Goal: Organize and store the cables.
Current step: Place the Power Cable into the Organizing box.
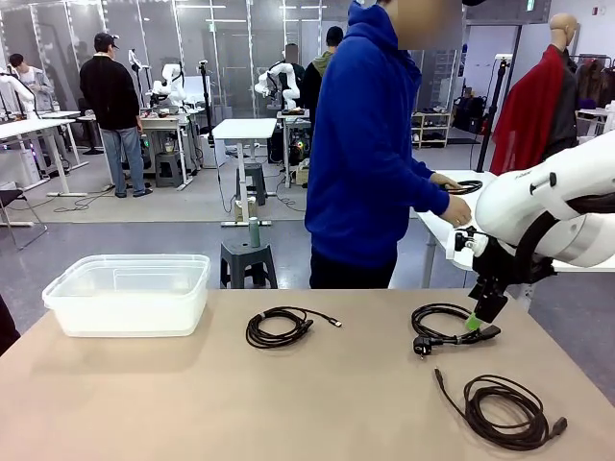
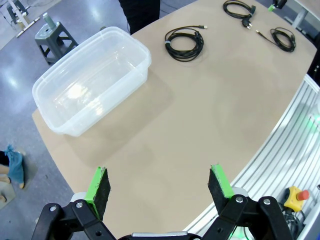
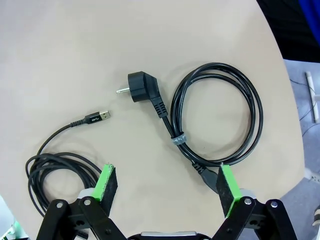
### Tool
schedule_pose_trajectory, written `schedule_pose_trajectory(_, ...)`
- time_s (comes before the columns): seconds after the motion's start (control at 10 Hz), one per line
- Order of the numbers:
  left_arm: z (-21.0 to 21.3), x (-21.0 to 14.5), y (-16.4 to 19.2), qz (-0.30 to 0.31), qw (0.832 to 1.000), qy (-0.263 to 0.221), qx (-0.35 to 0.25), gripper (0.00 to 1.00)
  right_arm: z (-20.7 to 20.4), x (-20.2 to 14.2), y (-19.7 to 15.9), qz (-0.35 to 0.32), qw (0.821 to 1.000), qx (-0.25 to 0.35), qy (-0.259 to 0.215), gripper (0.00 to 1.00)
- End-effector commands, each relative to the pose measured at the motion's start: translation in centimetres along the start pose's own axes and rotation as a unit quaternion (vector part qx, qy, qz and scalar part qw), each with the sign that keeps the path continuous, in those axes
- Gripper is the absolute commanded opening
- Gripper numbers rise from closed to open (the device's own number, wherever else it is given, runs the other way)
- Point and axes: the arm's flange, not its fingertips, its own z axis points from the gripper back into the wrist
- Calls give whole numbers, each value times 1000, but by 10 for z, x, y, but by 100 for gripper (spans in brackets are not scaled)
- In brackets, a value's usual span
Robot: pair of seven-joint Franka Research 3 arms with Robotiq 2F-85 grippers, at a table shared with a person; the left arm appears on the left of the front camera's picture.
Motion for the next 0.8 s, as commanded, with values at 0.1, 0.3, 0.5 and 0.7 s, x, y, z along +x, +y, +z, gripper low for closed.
schedule_pose_trajectory(0.1,1,0,0,-1,1000,-1,0,100,0,0,0,0,1000,0,0,100)
schedule_pose_trajectory(0.3,1,0,0,-1,1000,-1,0,100,0,0,0,0,1000,0,0,100)
schedule_pose_trajectory(0.5,1,0,0,-1,1000,-1,0,100,0,0,0,0,1000,0,0,100)
schedule_pose_trajectory(0.7,1,0,0,-1,1000,-1,0,100,-1,0,1,-2,1000,1,-1,100)
